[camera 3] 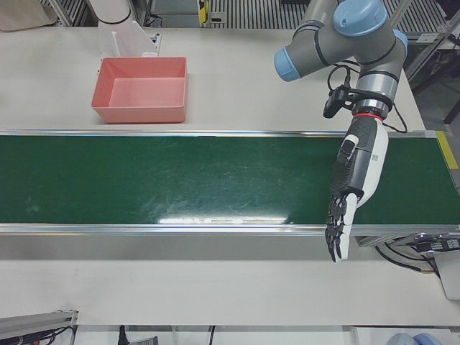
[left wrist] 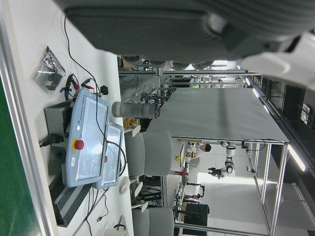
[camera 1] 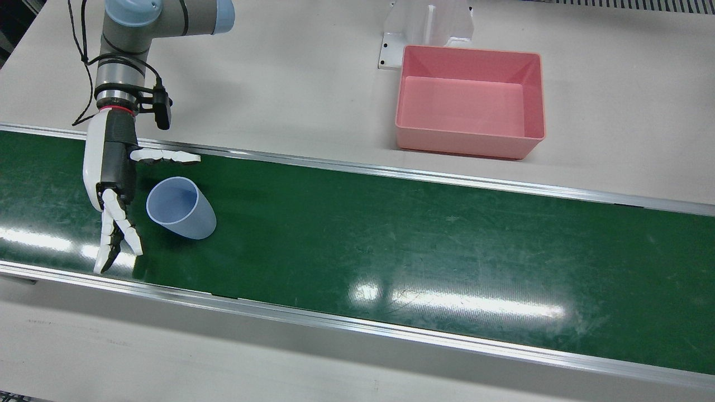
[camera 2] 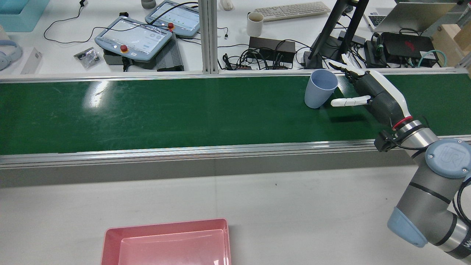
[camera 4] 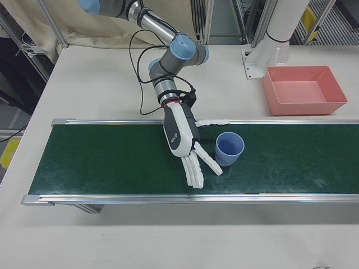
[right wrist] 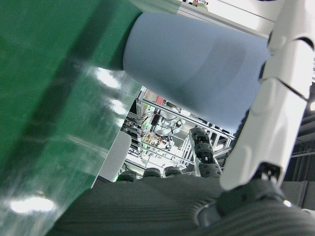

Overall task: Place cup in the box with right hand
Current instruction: 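Close the right hand around the blue cup and lift it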

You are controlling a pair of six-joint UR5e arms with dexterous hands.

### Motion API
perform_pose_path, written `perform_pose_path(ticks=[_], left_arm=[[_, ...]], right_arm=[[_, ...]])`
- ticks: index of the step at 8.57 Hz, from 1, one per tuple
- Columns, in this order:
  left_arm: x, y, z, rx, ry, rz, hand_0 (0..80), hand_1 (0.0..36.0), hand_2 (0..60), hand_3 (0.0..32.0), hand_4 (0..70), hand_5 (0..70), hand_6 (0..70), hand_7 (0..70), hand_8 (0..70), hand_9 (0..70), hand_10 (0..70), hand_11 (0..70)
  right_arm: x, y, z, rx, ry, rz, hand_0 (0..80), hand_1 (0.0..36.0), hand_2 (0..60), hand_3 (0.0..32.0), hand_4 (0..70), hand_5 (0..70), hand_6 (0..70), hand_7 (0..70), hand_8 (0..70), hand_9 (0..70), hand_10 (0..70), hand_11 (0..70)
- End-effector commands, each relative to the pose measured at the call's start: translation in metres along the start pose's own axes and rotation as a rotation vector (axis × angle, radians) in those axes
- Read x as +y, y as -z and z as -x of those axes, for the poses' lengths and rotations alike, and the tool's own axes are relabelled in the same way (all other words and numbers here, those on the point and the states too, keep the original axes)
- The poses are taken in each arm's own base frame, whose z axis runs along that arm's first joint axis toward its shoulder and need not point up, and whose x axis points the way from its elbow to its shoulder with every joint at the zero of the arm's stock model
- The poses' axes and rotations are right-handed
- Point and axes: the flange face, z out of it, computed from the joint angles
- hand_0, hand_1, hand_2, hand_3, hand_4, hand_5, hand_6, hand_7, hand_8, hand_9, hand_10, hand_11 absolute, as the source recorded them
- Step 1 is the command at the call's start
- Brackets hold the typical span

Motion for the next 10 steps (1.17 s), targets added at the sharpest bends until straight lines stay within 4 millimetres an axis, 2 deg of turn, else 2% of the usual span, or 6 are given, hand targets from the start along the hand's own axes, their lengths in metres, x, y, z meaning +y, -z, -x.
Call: perform_pose_path(ticks=[1,5,6,7,9,10], left_arm=[[0.000,0.000,0.000,0.000,0.000,0.000,0.0,0.0,0.0,0.0,0.0,0.0,0.0,0.0,0.0,0.0,0.0,0.0],[0.000,0.000,0.000,0.000,0.000,0.000,0.0,0.0,0.0,0.0,0.0,0.0,0.0,0.0,0.0,0.0,0.0,0.0],[0.000,0.000,0.000,0.000,0.000,0.000,0.0,0.0,0.0,0.0,0.0,0.0,0.0,0.0,0.0,0.0,0.0,0.0],[0.000,0.000,0.000,0.000,0.000,0.000,0.0,0.0,0.0,0.0,0.0,0.0,0.0,0.0,0.0,0.0,0.0,0.0],[0.000,0.000,0.000,0.000,0.000,0.000,0.0,0.0,0.0,0.0,0.0,0.0,0.0,0.0,0.0,0.0,0.0,0.0],[0.001,-0.001,0.000,0.000,0.000,0.001,0.0,0.0,0.0,0.0,0.0,0.0,0.0,0.0,0.0,0.0,0.0,0.0]], right_arm=[[-0.001,0.000,-0.001,0.001,0.001,-0.002,47.9,16.1,8.0,0.0,0.0,3.8,0.1,0.0,0.0,0.0,0.0,0.0],[-0.006,0.000,-0.003,0.000,0.006,-0.013,47.0,16.5,14.9,0.0,0.0,3.5,0.3,0.0,0.0,0.0,0.0,0.0],[-0.010,0.000,-0.003,-0.009,0.009,-0.024,46.2,19.0,28.8,0.0,0.0,3.6,0.5,0.0,0.0,0.0,0.0,0.0],[-0.011,0.000,-0.003,-0.014,0.011,-0.031,44.4,22.1,50.4,0.0,1.4,4.6,4.1,11.3,4.1,8.8,0.0,0.0],[-0.012,0.000,-0.003,-0.012,0.014,-0.033,40.5,24.4,60.0,0.0,37.5,7.0,15.1,52.0,33.5,52.9,13.8,20.5],[-0.010,0.000,-0.003,-0.014,0.010,-0.031,41.7,25.7,60.0,0.0,59.8,7.7,18.7,65.3,40.4,62.6,20.8,30.4]])
